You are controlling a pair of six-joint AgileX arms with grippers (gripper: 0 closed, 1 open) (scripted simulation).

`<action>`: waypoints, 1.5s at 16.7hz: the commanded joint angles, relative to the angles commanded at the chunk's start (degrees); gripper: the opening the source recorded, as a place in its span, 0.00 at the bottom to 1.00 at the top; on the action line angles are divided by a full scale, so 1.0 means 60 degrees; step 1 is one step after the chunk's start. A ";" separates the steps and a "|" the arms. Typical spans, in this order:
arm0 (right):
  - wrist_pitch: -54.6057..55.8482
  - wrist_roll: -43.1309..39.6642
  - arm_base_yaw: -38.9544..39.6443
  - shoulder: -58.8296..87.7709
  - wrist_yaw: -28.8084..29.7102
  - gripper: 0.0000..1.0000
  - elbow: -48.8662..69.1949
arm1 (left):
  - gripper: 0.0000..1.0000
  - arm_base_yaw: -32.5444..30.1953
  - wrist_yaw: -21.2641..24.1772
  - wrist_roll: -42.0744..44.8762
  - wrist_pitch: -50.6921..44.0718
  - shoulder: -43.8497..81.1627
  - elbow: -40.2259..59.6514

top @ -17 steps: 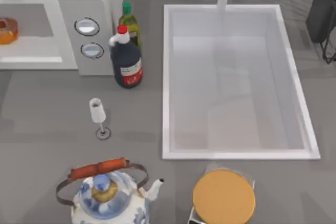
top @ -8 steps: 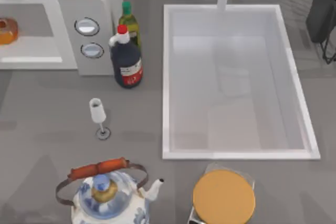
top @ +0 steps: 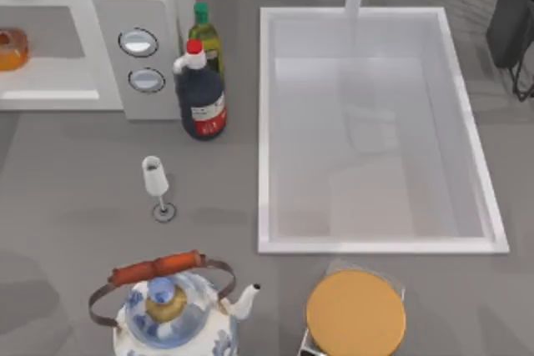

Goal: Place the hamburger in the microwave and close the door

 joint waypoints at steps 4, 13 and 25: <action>0.0000 0.0000 0.0000 0.0000 0.0000 1.00 0.0000 | 0.00 0.0905 0.0180 0.1816 -0.2892 0.1811 0.2441; 0.0000 0.0000 0.0000 0.0000 0.0000 1.00 0.0000 | 0.00 0.1754 0.0243 0.3773 -0.6175 0.3564 0.5045; 0.0000 0.0000 0.0000 0.0000 0.0000 1.00 0.0000 | 0.00 0.1671 -0.0790 0.3572 -0.2992 0.3980 0.5319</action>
